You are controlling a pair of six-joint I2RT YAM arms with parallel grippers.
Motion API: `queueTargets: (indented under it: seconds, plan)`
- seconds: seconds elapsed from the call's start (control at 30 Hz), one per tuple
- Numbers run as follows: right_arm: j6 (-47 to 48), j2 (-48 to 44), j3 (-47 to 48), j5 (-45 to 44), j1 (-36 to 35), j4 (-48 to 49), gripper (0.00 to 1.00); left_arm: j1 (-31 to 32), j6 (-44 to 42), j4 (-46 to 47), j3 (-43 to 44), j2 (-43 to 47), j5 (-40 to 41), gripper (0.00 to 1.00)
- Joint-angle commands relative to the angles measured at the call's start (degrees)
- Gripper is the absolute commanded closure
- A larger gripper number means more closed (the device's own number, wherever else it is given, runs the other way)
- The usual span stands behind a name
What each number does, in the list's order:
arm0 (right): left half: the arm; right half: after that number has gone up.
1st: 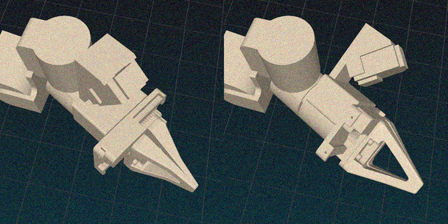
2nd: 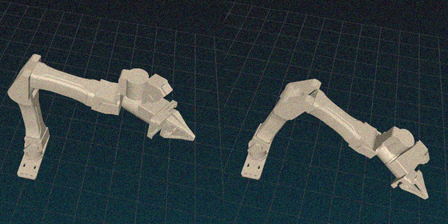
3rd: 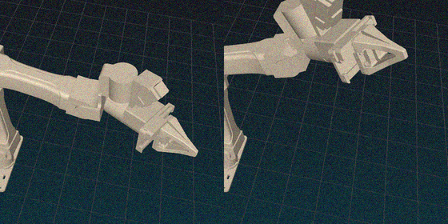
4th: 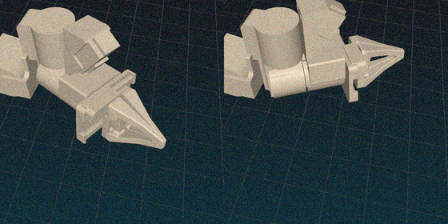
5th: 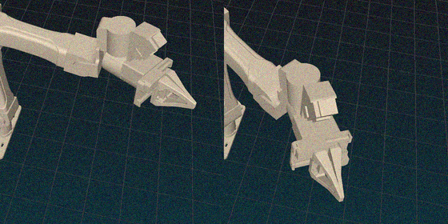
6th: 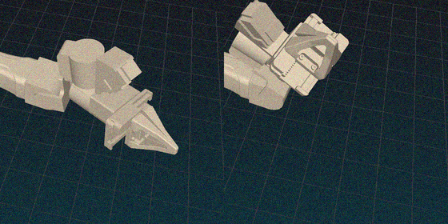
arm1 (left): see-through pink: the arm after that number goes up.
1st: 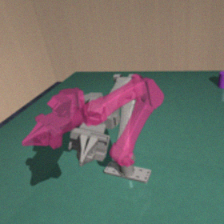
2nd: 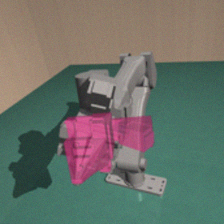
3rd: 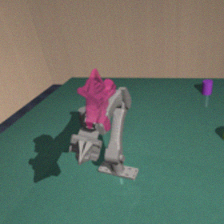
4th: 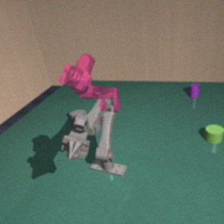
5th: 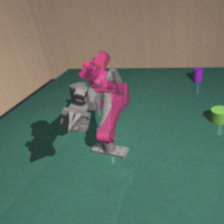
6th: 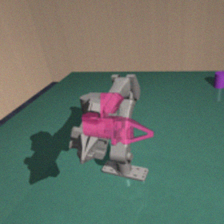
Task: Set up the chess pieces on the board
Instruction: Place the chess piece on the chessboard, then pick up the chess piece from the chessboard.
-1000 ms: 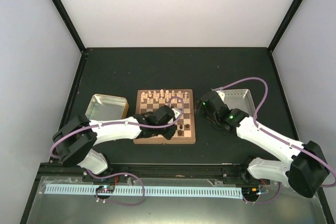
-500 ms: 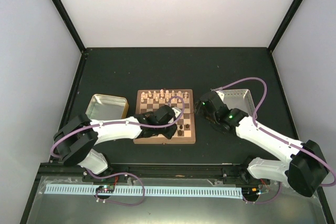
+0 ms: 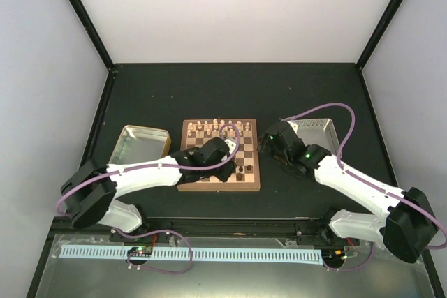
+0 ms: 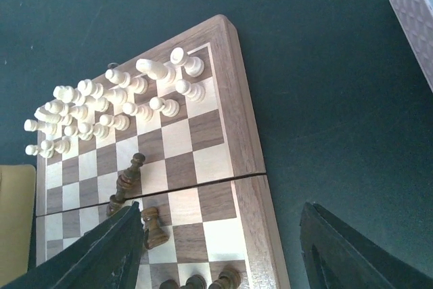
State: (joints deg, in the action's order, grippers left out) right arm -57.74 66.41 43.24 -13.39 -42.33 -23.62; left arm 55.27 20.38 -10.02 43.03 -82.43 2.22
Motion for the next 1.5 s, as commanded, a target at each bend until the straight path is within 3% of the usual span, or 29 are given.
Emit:
queueTargets:
  seconds: [0.0, 0.17, 0.37, 0.63, 0.9, 1.27, 1.47]
  plan:
    - [2.47, -1.37, 0.35, 1.60, 0.41, -0.29, 0.36, -0.59, 2.77, -2.27, 0.81, 4.20, 3.59, 0.66]
    - [12.38, 2.81, 5.26, 9.05, 0.47, -2.29, 0.37, -2.49, 5.34, -4.61, -0.05, 10.12, 4.76, 0.62]
    - [23.17, 15.42, 15.06, 18.05, -0.08, -9.27, 0.39, -6.09, 7.13, -6.46, -2.90, 20.03, 6.59, 0.51]
    - [26.94, 28.75, 22.96, 18.78, -5.10, -12.82, 0.50, -11.34, 14.24, -7.10, -10.41, 35.57, 7.09, 0.43]
    - [27.15, 34.13, 26.20, 15.35, -7.61, -14.58, 0.55, -11.76, 23.41, -6.39, -17.11, 50.28, 6.25, 0.32]
    - [29.11, 38.58, 28.89, 13.30, -7.85, -15.15, 0.56, -11.85, 24.87, -6.84, -18.65, 52.68, 4.90, 0.31]
    - [28.69, 40.11, 29.12, 11.42, -7.78, -14.59, 0.59, -11.85, 27.04, -6.94, -18.01, 51.63, 8.06, 0.30]
